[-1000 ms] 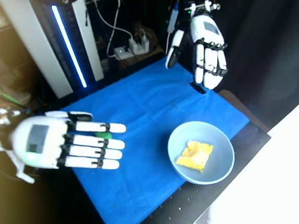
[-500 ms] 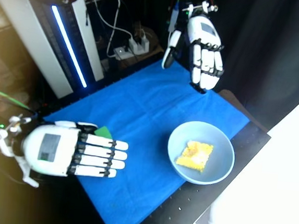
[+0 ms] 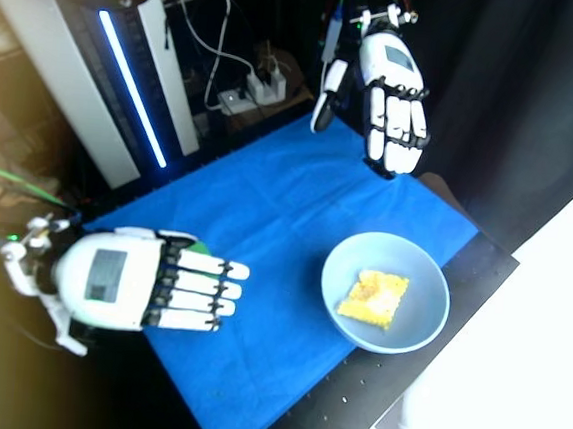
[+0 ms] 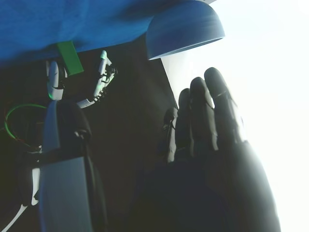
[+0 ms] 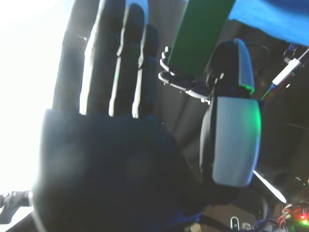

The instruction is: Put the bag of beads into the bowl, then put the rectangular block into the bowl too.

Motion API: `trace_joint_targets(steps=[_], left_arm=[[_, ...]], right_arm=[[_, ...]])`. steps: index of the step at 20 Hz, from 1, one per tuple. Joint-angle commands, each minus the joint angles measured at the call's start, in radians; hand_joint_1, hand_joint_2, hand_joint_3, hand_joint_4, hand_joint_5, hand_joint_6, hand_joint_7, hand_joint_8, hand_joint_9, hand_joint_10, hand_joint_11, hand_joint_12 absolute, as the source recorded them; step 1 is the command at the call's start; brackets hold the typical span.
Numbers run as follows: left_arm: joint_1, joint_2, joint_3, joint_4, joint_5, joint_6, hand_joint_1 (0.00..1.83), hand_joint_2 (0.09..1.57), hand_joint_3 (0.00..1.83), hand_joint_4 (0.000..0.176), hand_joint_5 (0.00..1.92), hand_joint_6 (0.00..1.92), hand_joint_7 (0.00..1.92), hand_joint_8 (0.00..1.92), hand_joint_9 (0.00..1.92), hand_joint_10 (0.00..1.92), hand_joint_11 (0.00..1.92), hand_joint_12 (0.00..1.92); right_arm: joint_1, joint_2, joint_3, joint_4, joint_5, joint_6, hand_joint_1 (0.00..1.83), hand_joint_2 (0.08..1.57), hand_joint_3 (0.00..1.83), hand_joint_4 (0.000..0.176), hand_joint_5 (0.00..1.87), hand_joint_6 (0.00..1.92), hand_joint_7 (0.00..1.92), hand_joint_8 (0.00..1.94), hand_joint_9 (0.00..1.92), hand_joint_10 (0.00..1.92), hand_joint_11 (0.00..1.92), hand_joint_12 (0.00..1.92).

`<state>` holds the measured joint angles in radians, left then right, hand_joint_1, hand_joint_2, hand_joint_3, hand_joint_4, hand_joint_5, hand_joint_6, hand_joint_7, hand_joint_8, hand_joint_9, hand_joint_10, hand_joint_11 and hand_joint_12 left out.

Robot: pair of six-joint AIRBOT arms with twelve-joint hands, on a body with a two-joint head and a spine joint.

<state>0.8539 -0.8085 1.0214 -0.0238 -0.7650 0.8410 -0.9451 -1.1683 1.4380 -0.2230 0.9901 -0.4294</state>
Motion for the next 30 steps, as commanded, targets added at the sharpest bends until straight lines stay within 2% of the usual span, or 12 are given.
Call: trace_joint_targets(steps=[1, 5, 6, 9, 10, 11, 14, 15, 21, 23, 26, 30], left_arm=[[-0.006, -0.004, 0.002, -0.009, -0.116, -0.005, 0.83, 0.97, 0.00, 0.110, 0.01, 0.00, 0.18, 0.00, 0.23, 0.00, 0.00, 0.75], [-0.006, -0.005, 0.001, -0.009, -0.116, -0.005, 0.83, 0.97, 0.00, 0.108, 0.02, 0.00, 0.18, 0.00, 0.23, 0.00, 0.00, 0.76], [-0.006, -0.005, 0.001, -0.009, -0.115, -0.005, 0.83, 0.97, 0.00, 0.126, 0.01, 0.00, 0.18, 0.00, 0.22, 0.00, 0.00, 0.69], [-0.006, -0.005, 0.001, -0.009, -0.115, -0.005, 0.83, 0.98, 0.00, 0.141, 0.02, 0.00, 0.19, 0.00, 0.23, 0.01, 0.00, 0.68], [-0.006, -0.005, 0.001, -0.009, -0.115, -0.005, 0.83, 0.97, 0.00, 0.124, 0.03, 0.00, 0.20, 0.00, 0.25, 0.01, 0.00, 0.76], [-0.006, -0.005, 0.001, -0.009, -0.115, -0.005, 0.84, 0.97, 0.00, 0.121, 0.02, 0.00, 0.20, 0.00, 0.25, 0.01, 0.00, 0.75], [-0.005, -0.008, 0.002, -0.009, -0.111, -0.005, 0.84, 0.98, 0.00, 0.134, 0.03, 0.00, 0.20, 0.00, 0.26, 0.00, 0.00, 0.72], [-0.004, -0.008, 0.001, -0.009, -0.111, -0.005, 0.85, 0.98, 0.00, 0.132, 0.04, 0.01, 0.20, 0.00, 0.26, 0.00, 0.00, 0.72], [0.003, -0.009, 0.001, -0.013, -0.113, -0.006, 0.85, 0.98, 0.00, 0.117, 0.05, 0.00, 0.21, 0.01, 0.28, 0.01, 0.00, 0.76], [0.004, -0.009, 0.001, -0.014, -0.117, -0.006, 0.85, 0.97, 0.00, 0.123, 0.05, 0.00, 0.22, 0.00, 0.27, 0.00, 0.00, 0.72], [0.005, -0.013, 0.002, -0.018, -0.121, -0.006, 0.83, 0.98, 0.00, 0.117, 0.05, 0.00, 0.21, 0.00, 0.27, 0.00, 0.00, 0.72], [0.010, -0.013, 0.002, -0.024, -0.125, -0.007, 0.84, 0.97, 0.00, 0.129, 0.07, 0.01, 0.21, 0.00, 0.27, 0.00, 0.00, 0.64]], right_arm=[[0.015, -0.002, 0.004, 0.036, 0.118, 0.004, 0.85, 1.02, 0.00, 0.000, 0.63, 0.00, 0.87, 0.01, 0.71, 0.62, 0.46, 1.37], [0.015, -0.002, 0.006, 0.034, 0.118, 0.004, 0.89, 1.02, 0.00, 0.000, 0.69, 0.00, 0.88, 0.01, 0.62, 0.84, 0.40, 1.46], [0.015, -0.003, 0.007, 0.033, 0.118, 0.004, 0.93, 1.03, 0.00, 0.000, 0.75, 0.01, 0.91, 0.04, 0.57, 1.11, 0.42, 1.57], [0.015, -0.007, 0.011, 0.033, 0.117, 0.004, 1.06, 1.05, 0.00, 0.000, 0.88, 0.01, 0.83, 0.53, 0.62, 1.32, 0.53, 1.67], [0.015, -0.008, 0.012, 0.033, 0.117, 0.004, 1.14, 1.08, 0.01, 0.000, 0.99, 0.73, 0.76, 1.09, 0.66, 1.51, 0.59, 1.83], [0.015, -0.009, 0.013, 0.033, 0.117, 0.004, 1.15, 1.11, 0.01, 0.000, 0.96, 0.95, 0.77, 1.17, 0.67, 1.55, 0.60, 1.87], [0.015, -0.012, 0.014, 0.033, 0.118, 0.004, 1.24, 1.11, 0.00, 0.000, 1.00, 0.78, 0.99, 1.16, 0.82, 1.39, 0.72, 1.77], [0.015, -0.012, 0.014, 0.033, 0.118, 0.004, 1.26, 1.09, 0.00, 0.000, 1.01, 0.77, 1.09, 1.00, 0.93, 1.08, 0.75, 1.48], [0.094, 0.003, -0.002, -0.039, 0.125, 0.004, 1.27, 1.09, 0.00, 0.000, 1.02, 0.75, 1.07, 1.05, 0.97, 1.05, 0.80, 1.49], [0.123, 0.021, -0.016, -0.059, 0.155, 0.004, 1.28, 1.07, 0.00, 0.000, 1.02, 0.76, 1.17, 0.86, 1.12, 0.87, 0.95, 1.39], [0.175, 0.022, -0.017, -0.046, 0.194, 0.004, 1.28, 1.07, 0.00, 0.000, 1.07, 0.59, 1.13, 1.01, 1.16, 1.11, 1.03, 1.53], [0.297, -0.015, 0.036, -0.031, 0.194, 0.004, 1.25, 1.10, 0.00, 0.000, 0.98, 0.79, 1.08, 1.07, 1.09, 1.33, 0.98, 1.65]])
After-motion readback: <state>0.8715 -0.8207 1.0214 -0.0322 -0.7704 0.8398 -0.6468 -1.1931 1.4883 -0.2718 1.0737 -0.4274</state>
